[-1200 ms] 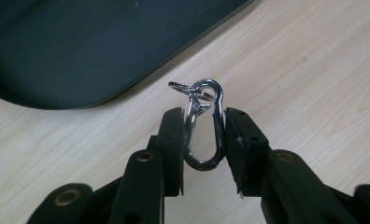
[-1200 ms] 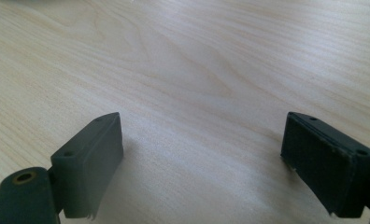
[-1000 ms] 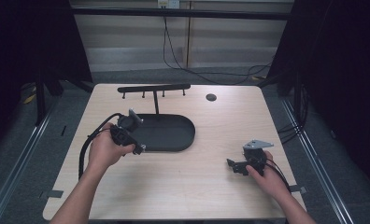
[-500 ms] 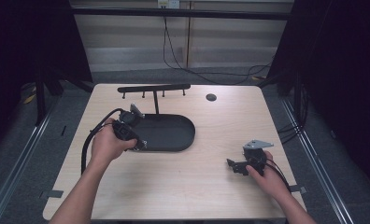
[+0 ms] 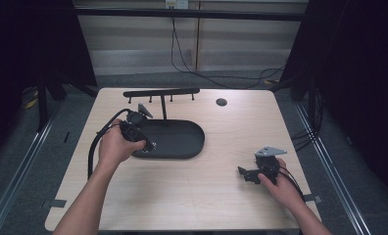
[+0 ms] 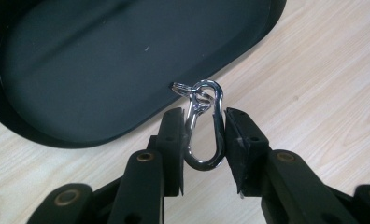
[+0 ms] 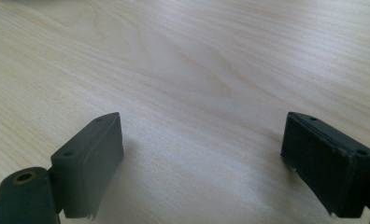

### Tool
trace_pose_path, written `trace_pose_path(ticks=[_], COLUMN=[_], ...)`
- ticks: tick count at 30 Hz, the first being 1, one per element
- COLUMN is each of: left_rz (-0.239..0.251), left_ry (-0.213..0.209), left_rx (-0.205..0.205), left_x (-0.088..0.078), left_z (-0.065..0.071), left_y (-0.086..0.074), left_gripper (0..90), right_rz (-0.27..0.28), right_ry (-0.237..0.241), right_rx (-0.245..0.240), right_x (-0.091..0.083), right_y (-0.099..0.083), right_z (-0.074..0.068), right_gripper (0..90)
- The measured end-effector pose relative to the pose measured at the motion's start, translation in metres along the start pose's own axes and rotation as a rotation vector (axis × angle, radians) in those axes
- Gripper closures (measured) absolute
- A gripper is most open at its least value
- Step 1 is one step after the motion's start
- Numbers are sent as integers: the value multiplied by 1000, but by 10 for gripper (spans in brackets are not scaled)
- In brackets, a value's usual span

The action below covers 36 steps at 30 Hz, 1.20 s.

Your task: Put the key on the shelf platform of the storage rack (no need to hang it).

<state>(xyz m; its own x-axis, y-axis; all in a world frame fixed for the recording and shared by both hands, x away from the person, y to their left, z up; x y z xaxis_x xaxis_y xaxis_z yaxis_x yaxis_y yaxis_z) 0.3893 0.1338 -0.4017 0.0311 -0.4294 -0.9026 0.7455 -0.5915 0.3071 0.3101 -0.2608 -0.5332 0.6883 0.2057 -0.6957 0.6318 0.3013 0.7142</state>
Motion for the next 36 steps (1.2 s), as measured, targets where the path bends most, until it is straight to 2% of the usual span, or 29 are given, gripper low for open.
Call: trace_pose_path(ticks=[14,32,36], left_rz=[12,37,31], left_ry=[6,7,6], left_rx=[-10,-25,-27], left_x=[3,8,12], left_z=[1,-3,-3], left_y=[17,30,33], left_gripper=[685,685,685], right_rz=[1,0,2], right_ry=[0,0,0], right_rx=[0,0,-2], right_x=[0,0,0], right_y=[0,0,0], right_z=[0,0,0], right_gripper=[123,124,123])
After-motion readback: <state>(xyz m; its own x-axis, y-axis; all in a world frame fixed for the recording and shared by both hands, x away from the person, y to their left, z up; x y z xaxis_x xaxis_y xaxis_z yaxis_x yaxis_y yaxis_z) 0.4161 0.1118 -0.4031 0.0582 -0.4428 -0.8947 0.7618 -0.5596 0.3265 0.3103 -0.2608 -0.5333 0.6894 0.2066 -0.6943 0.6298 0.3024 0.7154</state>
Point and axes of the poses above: each handheld gripper's, and its own axes: x roughly forward along the jaws, y roughly out of its top, z roughly to its right, the point moved 3 cm from there along x, roughly forward along the jaws, and after that the axes turned 8 degrees about -y, right-handed, at the moved point
